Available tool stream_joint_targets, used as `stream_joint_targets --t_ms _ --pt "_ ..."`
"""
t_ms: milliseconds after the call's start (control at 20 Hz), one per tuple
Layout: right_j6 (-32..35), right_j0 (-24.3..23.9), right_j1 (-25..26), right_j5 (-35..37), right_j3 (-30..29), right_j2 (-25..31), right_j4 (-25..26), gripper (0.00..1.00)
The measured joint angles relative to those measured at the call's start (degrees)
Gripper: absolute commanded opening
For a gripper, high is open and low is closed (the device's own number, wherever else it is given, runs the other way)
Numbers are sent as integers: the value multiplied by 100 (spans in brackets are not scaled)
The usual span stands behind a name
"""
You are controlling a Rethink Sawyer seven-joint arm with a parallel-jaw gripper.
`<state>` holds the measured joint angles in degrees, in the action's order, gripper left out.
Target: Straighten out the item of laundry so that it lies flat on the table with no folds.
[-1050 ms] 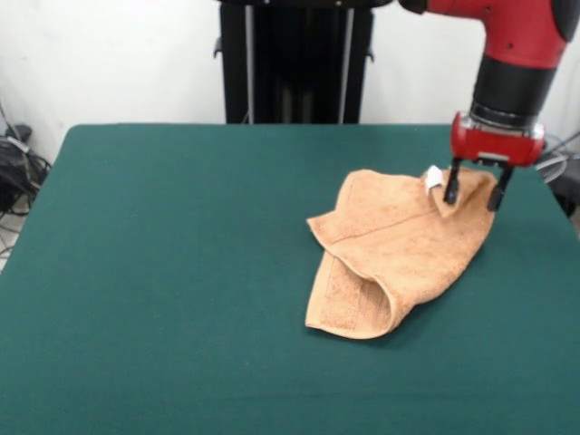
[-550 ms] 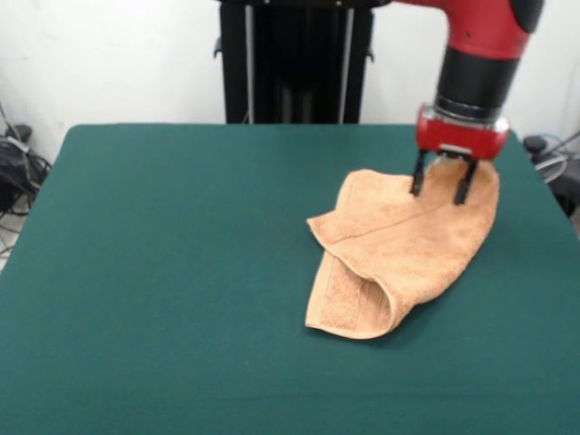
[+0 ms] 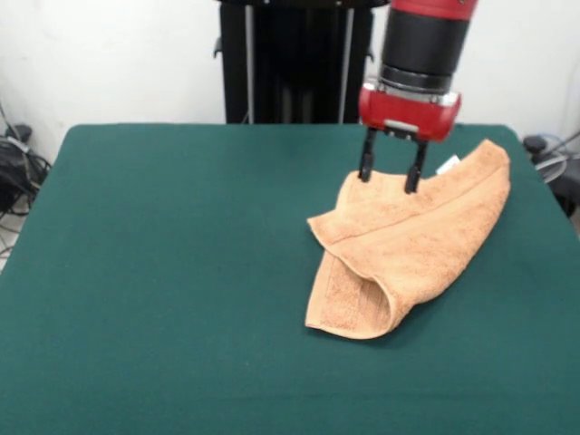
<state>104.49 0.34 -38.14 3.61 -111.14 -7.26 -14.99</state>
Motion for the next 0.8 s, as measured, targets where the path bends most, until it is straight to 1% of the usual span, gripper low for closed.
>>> stream_joint_targets --t_ms 300,500,800 --pt "0 -68 -111 1 -2 2 127 100" --pt "0 -87 -106 1 -2 6 185 100" --pt "0 -256 -60 1 -1 77 417 100"
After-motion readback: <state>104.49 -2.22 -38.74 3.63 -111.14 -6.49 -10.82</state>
